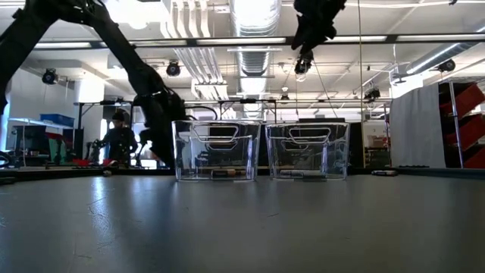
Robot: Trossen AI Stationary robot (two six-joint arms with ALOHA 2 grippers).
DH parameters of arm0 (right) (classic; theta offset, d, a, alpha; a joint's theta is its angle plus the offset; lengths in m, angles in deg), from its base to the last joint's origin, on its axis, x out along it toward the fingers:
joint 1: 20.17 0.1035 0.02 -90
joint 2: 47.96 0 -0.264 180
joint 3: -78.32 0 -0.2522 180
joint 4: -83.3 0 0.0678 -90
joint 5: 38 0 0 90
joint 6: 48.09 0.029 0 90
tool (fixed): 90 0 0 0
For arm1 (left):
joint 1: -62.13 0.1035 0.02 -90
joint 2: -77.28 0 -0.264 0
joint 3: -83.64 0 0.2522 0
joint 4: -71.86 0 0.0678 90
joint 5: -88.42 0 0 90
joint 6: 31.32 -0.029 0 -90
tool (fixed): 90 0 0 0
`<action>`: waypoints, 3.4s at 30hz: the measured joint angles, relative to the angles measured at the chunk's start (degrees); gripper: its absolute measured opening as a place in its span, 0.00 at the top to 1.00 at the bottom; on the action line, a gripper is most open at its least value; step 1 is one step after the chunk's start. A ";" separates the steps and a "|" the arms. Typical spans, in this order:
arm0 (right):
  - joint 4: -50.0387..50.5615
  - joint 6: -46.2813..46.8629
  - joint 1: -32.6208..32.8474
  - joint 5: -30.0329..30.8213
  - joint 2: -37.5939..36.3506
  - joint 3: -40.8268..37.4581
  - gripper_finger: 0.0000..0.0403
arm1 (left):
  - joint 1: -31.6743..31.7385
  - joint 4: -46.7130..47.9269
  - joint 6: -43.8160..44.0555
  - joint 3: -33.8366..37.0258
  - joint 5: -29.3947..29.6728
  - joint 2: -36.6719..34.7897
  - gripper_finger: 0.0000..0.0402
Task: Sort batteries
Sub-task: Put the white battery into the right transparent bin
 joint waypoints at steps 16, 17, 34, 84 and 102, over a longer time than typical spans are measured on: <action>8.39 -10.46 -1.95 0.13 11.95 15.21 0.18 | -3.14 -16.32 6.72 9.58 -0.28 -1.83 0.39; 8.91 -10.69 -1.97 0.13 12.27 15.78 0.18 | -3.12 -16.41 6.74 9.59 -0.47 -1.81 0.39; 10.42 -11.14 -1.97 0.14 11.21 16.92 0.17 | -3.59 -19.03 7.86 9.82 -2.12 -1.82 0.50; 20.61 -15.05 -2.23 9.04 11.08 28.16 0.17 | -7.32 -12.42 14.88 9.85 13.38 -10.05 0.57; 5.83 24.30 -5.23 -21.78 11.15 22.92 0.25 | -25.93 -37.18 46.27 9.01 12.35 -28.68 0.57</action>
